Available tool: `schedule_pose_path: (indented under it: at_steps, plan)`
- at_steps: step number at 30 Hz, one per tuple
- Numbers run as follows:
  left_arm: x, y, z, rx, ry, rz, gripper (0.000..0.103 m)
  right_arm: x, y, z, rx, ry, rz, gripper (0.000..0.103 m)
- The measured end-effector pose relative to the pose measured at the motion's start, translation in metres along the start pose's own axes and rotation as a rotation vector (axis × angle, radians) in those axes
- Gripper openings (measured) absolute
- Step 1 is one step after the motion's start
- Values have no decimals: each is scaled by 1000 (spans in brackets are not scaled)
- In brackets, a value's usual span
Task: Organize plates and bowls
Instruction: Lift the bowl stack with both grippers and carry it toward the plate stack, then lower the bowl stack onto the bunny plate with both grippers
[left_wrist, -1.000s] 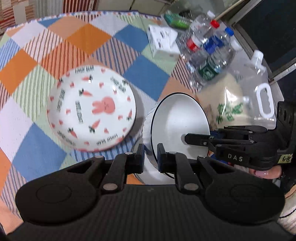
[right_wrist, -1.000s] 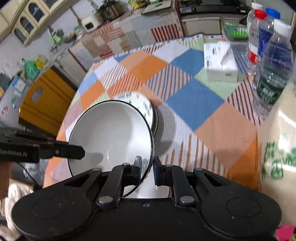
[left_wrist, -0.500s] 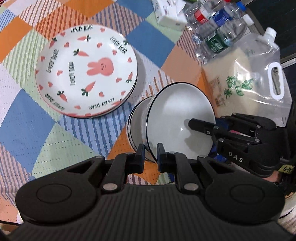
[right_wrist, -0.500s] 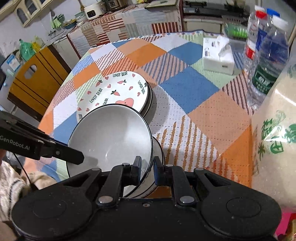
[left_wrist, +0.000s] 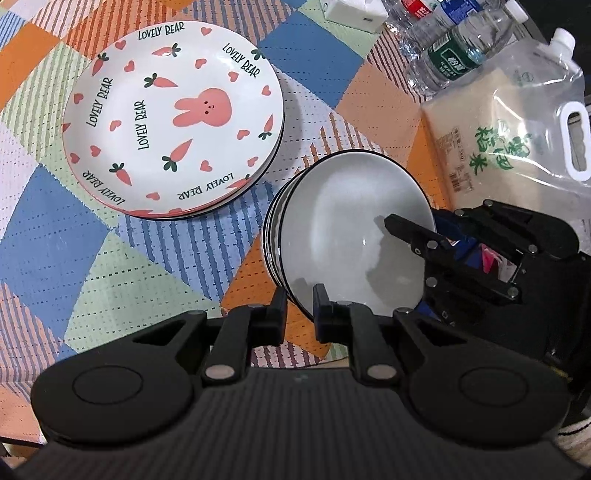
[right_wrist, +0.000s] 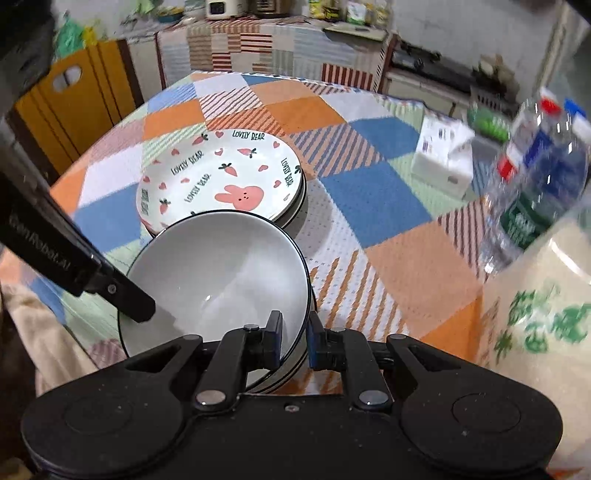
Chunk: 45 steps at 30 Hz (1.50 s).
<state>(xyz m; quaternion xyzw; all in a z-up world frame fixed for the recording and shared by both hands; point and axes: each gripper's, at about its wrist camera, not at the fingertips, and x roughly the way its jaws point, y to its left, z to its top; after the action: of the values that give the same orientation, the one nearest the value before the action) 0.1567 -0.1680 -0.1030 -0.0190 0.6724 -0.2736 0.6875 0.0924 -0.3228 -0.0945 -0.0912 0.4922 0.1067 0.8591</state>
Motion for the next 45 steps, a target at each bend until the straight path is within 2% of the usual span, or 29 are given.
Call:
schedule_pose_path:
  at_steps: [9, 12, 15, 20, 26, 27, 29, 31, 35, 37, 45]
  plan:
    - [10, -2, 0, 20, -14, 8, 15, 7, 14, -5, -118, -6, -97, 19]
    - [9, 0, -2, 22, -29, -4, 15, 8, 15, -8, -133, -23, -97, 22]
    - [4, 3, -5, 23, -54, -14, 20, 5, 13, -12, -125, -44, -79, 24]
    - [-12, 17, -14, 9, -130, -58, 32, -14, 0, -21, -56, -93, 24, 34]
    - [-22, 34, -24, -14, -194, -104, 37, -37, -10, -40, -50, -151, 122, 58]
    - [-22, 35, -26, -14, -202, -111, 38, -39, -10, -44, -53, -160, 135, 67]
    - [-21, 36, -29, -14, -214, -119, 41, -38, -11, -51, -55, -160, 169, 72]
    - [-20, 36, -30, -7, -224, -124, 42, -33, -11, -56, -57, -139, 182, 73]
    - [-17, 36, -30, -6, -264, -136, 51, -23, -4, -68, -101, -137, 195, 79]
    - [-11, 35, -28, -12, -260, -133, 52, -14, 0, -73, -118, -135, 196, 93]
    - [20, 36, -22, -48, -234, -149, 53, 32, 4, -70, -94, -112, 211, 93]
